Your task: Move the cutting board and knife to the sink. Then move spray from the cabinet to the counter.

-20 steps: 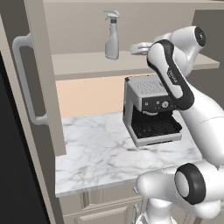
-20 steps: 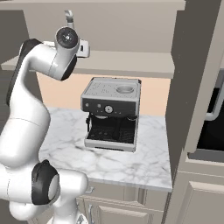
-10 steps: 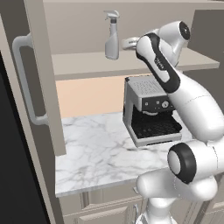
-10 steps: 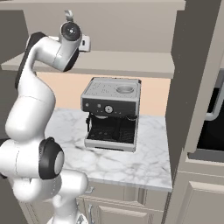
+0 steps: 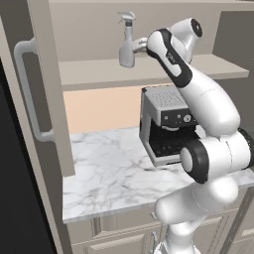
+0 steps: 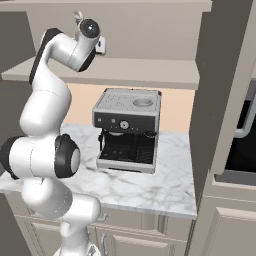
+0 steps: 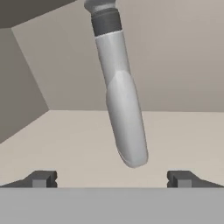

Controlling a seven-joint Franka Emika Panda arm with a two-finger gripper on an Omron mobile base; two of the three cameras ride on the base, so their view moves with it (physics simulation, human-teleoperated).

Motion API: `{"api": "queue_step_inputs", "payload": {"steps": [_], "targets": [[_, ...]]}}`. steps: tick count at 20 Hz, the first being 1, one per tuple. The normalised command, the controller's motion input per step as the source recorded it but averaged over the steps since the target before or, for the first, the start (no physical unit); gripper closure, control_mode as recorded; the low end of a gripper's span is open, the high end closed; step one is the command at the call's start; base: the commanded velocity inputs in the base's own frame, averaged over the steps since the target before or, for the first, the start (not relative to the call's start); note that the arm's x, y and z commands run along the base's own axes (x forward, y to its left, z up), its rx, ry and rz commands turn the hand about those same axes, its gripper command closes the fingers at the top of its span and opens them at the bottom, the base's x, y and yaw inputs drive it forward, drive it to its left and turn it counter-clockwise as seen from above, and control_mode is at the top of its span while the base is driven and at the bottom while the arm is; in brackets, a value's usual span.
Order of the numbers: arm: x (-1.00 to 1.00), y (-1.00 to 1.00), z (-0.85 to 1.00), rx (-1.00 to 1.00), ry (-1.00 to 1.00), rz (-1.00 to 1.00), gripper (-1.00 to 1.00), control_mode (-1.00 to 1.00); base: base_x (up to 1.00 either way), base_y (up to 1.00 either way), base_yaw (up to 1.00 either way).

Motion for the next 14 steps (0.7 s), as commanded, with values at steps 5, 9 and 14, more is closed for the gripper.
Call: {"api": "queue_step_inputs", "payload": {"steps": [5,9,14], "targets": [[0.38,0.11,-0.02,-0.05,0.0,0.07,-1.0,-1.0,0.0,0.0,0.0],[0.37,0.16,-0.03,-0.06,0.0,0.04,-1.0,-1.0,0.0,0.0,0.0],[0.34,0.14,-0.1,-0.04,0.0,0.01,-1.0,-1.0,0.0,0.0,0.0]]}}
